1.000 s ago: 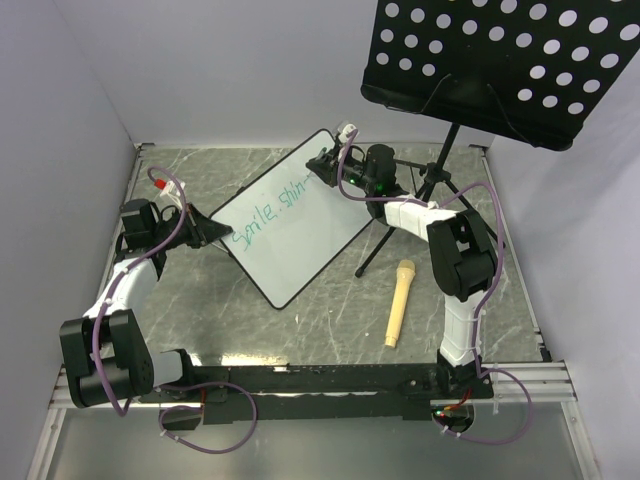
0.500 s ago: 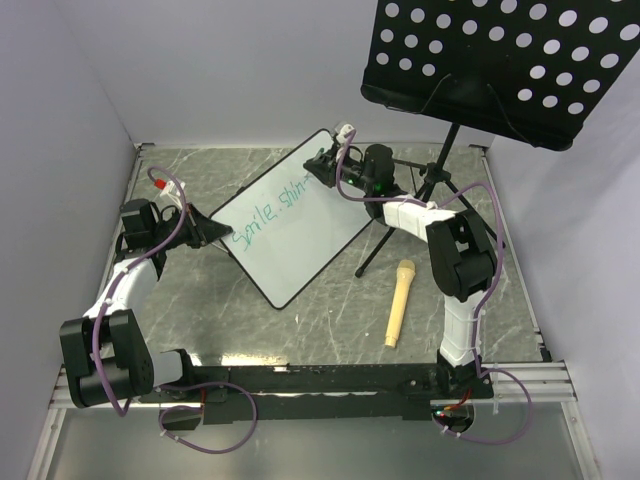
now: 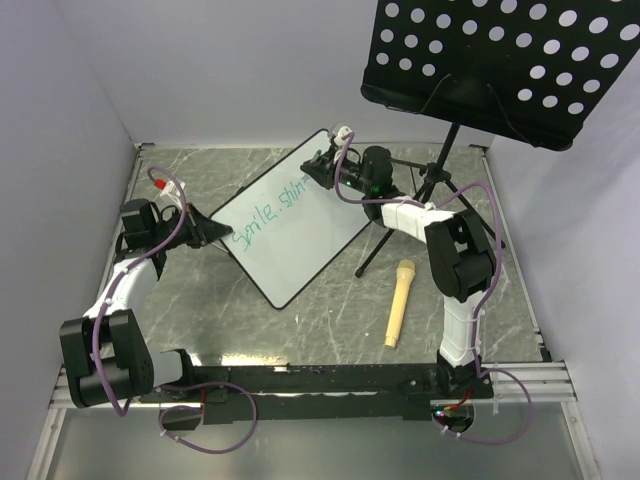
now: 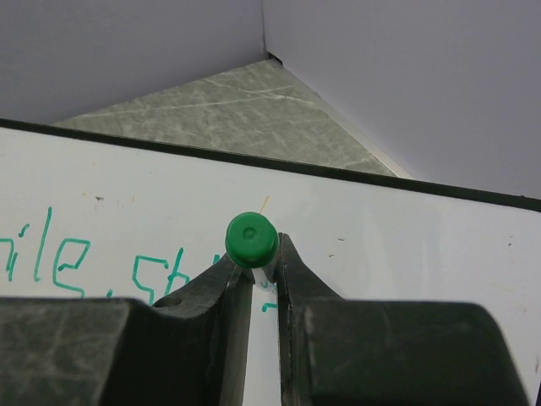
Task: Write a sentence on the whiteboard
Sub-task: Pick up the sentence from the whiteboard.
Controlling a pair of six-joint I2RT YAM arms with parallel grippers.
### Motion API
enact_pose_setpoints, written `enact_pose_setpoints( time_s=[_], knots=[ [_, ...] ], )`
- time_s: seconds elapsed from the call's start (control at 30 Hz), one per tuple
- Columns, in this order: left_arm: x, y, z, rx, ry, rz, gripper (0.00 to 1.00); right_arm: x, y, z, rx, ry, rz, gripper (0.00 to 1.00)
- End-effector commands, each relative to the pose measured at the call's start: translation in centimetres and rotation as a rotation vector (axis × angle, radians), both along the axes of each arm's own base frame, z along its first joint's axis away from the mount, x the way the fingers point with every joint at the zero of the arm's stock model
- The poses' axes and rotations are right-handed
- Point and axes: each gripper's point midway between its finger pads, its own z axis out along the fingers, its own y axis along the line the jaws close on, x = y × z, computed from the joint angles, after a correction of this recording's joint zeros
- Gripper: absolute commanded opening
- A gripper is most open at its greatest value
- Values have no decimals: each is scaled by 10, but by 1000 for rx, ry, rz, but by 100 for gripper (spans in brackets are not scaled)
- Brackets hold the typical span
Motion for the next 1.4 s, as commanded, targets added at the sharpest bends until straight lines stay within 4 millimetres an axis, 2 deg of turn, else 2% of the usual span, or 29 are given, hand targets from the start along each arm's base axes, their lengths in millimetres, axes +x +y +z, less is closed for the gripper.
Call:
enact_pose_setpoints(
  time_s=[0.0, 0.77, 1.37],
  knots=[
    [18, 27, -30, 252, -88, 79, 1, -13, 6, 8, 14, -31, 36, 0],
    [19, 27, -30, 252, -88, 81, 1, -26, -5, -3, 0, -16, 18, 0],
    [17, 27, -30, 253, -88, 82, 1, -9, -23, -4, -14, -25, -57, 0]
  ],
)
